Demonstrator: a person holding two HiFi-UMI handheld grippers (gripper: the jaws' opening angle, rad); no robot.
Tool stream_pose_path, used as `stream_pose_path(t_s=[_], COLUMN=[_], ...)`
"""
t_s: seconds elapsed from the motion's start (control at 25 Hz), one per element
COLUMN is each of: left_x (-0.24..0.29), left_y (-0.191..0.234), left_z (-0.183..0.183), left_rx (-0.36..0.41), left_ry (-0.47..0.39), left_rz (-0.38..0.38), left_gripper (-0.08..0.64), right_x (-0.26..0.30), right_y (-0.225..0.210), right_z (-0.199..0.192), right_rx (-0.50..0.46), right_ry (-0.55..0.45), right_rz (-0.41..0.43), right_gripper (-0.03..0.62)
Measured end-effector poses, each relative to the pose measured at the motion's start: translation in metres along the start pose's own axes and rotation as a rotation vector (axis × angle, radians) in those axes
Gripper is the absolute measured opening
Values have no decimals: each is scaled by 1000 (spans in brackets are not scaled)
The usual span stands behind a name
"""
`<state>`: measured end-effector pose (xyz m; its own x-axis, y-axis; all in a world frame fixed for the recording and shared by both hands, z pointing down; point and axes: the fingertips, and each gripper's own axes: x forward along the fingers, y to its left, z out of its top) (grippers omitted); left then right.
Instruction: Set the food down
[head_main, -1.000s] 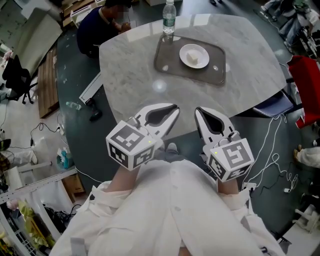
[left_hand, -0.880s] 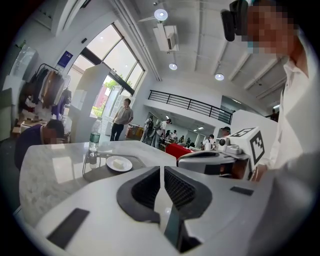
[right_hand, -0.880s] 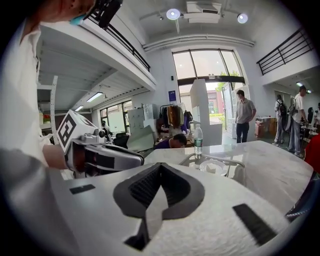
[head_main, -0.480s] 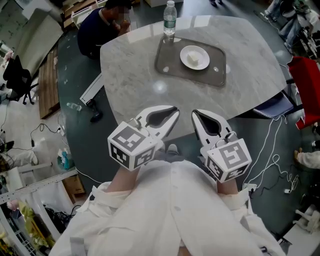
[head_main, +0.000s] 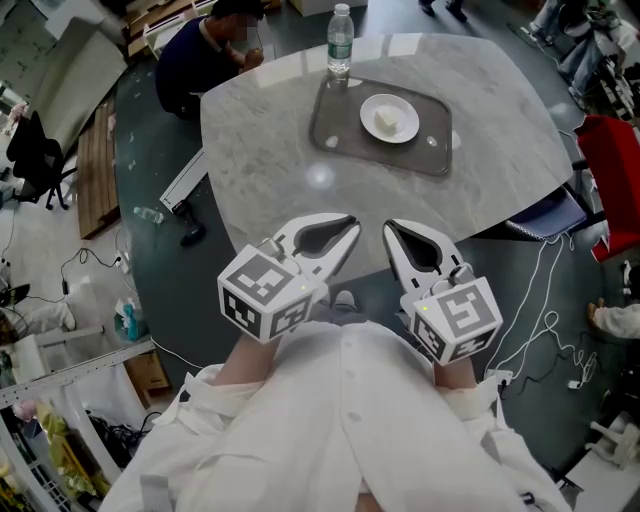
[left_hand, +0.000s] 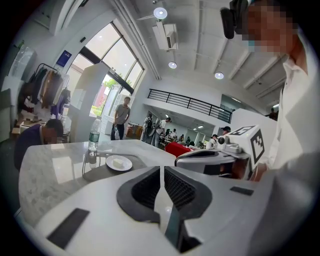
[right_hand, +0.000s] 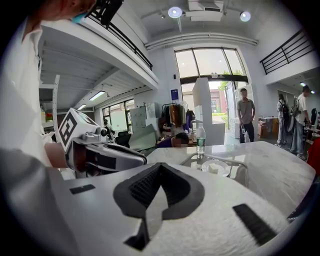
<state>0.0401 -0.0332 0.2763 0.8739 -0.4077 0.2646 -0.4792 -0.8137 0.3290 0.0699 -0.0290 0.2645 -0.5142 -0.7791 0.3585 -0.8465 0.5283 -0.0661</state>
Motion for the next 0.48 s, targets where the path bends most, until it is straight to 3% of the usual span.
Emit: stream_pose_path(t_s=[0.48], left_x=[3], left_y=[-2], left_z=[-5], left_rx=[-6], left_ry=[14], left_rz=[-1], left_gripper=[37], right_x=[-2], right_y=[-1], right_z=[0], right_rx=[-3], right_ry=[-2], right_rz=[6], right_gripper=[3])
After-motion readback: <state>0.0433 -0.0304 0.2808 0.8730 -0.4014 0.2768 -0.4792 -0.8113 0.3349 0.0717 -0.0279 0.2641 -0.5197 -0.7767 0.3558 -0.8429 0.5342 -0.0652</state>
